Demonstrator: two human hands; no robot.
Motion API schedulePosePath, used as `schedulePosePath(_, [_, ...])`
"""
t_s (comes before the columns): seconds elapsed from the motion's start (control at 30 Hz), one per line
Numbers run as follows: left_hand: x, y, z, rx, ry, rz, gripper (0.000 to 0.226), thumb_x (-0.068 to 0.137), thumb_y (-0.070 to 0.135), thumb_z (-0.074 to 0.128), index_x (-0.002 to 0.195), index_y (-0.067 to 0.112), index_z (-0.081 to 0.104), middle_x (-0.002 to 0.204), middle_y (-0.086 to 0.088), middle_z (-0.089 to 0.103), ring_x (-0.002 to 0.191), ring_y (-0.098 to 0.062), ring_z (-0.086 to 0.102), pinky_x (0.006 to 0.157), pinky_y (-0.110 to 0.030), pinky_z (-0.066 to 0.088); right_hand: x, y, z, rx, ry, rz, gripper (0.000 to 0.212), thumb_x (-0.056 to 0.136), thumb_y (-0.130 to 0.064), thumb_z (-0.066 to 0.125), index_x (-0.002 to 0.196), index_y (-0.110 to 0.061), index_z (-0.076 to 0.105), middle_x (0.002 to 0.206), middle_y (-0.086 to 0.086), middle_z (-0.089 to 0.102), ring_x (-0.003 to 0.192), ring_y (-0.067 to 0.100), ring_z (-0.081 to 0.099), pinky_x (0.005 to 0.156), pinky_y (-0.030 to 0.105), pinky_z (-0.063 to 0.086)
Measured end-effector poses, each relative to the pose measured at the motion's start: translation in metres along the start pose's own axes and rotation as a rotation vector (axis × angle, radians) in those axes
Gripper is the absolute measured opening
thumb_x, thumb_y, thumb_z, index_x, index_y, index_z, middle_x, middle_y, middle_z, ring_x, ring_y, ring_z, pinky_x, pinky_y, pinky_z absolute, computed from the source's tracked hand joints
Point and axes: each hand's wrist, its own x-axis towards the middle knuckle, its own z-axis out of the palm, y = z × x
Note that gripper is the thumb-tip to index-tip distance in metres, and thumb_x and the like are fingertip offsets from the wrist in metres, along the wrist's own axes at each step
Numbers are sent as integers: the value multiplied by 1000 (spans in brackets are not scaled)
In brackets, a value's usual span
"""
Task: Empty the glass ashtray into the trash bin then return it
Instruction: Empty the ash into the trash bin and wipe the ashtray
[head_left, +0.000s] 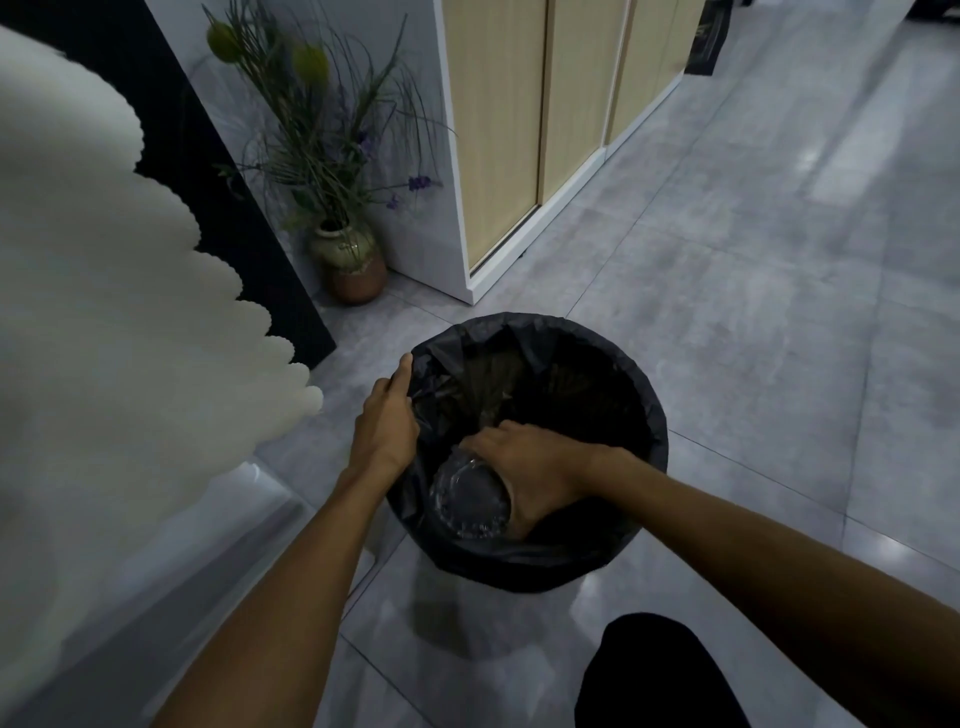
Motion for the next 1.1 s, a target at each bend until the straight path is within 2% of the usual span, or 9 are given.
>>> schedulePosePath(0.27, [3, 3, 0, 38, -14, 26, 68, 108, 10, 42, 166, 29, 12, 140, -18, 48, 122, -36, 54, 103, -44, 43, -6, 7, 1, -45, 60, 45, 120, 59, -64, 90, 155, -20, 32, 148, 2, 46, 125, 24, 46, 108, 37, 39])
schedulePosePath(0.4, [2, 7, -5, 151, -49, 45, 64, 110, 21, 43, 165, 26, 12, 144, -19, 44, 125, -37, 50, 101, -49, 46, -15, 14, 0, 41, 102, 146, 123, 57, -69, 88, 155, -22, 31, 148, -1, 46, 127, 22, 47, 109, 38, 44])
schedulePosePath(0.53, [-7, 18, -12, 308, 154, 253, 56, 107, 40, 47, 157, 17, 38, 155, -15, 42, 141, -34, 43, 117, -57, 34, -20, 16, -9, 276, 168, 253, 118, 49, -67, 93, 147, -25, 41, 140, -5, 52, 125, 18, 53, 106, 37, 49])
schedulePosePath(0.6, [-14, 27, -17, 167, 201, 445, 49, 106, 40, 50, 147, 13, 53, 144, -9, 54, 128, -29, 55, 108, -49, 46, -21, 16, -18, 339, 202, 269, 114, 50, -61, 96, 144, -23, 44, 136, -6, 52, 121, 17, 55, 104, 32, 50])
schedulePosePath(0.67, [-25, 40, -21, 32, 124, 489, 43, 106, 39, 53, 139, 13, 61, 127, -3, 64, 111, -24, 65, 92, -40, 55, -22, 13, -26, 351, 224, 281, 115, 51, -58, 97, 145, -21, 43, 136, -5, 51, 119, 16, 55, 102, 29, 49])
schedulePosePath(0.8, [-25, 54, -18, -218, -205, 98, 68, 93, 56, 66, 147, 16, 54, 130, -3, 65, 110, -21, 69, 95, -40, 58, -23, 9, -26, 359, 278, 277, 122, 50, -58, 97, 150, -22, 36, 140, -5, 47, 121, 14, 53, 100, 25, 48])
schedulePosePath(0.9, [-18, 59, -24, -559, -492, -141, 54, 88, 32, 82, 133, 13, 60, 121, -13, 71, 95, -28, 76, 79, -48, 66, -23, 6, -19, 312, 346, 237, 129, 51, -53, 99, 154, -22, 29, 147, -2, 40, 124, 16, 52, 104, 30, 50])
schedulePosePath(1.0, [-17, 64, -29, -667, -499, -171, 52, 86, 10, 84, 128, 13, 53, 116, -20, 67, 89, -30, 75, 71, -47, 66, -23, 8, -15, 458, 382, 213, 124, 55, -39, 102, 152, -32, 24, 150, 2, 33, 127, 21, 51, 105, 35, 54])
schedulePosePath(1.1, [-16, 58, -26, -663, -439, -73, 47, 85, 6, 85, 119, 15, 54, 112, -18, 70, 95, -28, 75, 75, -51, 66, -28, 7, -22, 841, 375, 194, 107, 64, -24, 100, 144, -35, 30, 143, 4, 47, 121, 22, 64, 98, 37, 60])
